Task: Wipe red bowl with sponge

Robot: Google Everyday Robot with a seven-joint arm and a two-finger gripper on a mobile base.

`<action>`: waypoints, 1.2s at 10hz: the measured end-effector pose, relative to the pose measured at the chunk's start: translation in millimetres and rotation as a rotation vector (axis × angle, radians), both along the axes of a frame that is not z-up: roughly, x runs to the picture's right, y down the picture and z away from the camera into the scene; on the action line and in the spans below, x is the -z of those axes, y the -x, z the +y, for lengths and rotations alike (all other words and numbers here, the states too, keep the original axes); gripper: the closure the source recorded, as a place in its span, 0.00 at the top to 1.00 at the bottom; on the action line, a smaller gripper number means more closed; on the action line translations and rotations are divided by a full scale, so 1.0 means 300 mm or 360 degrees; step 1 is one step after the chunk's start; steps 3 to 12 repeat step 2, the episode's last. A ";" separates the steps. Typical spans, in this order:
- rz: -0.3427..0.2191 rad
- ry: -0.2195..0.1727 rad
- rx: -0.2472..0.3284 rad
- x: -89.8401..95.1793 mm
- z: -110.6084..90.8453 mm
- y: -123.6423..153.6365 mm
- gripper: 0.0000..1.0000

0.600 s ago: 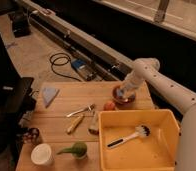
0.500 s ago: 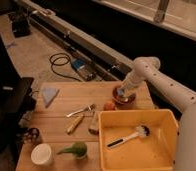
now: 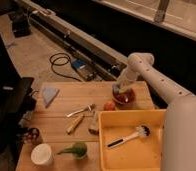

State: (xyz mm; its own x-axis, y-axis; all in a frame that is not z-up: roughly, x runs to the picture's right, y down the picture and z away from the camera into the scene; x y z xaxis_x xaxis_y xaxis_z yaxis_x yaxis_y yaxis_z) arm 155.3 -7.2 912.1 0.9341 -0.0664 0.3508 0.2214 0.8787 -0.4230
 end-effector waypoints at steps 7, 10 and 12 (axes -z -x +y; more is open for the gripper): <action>-0.0043 0.0025 0.0006 0.002 0.030 0.036 0.00; -0.0043 0.0025 0.0006 0.002 0.030 0.036 0.00; -0.0043 0.0025 0.0006 0.002 0.030 0.036 0.00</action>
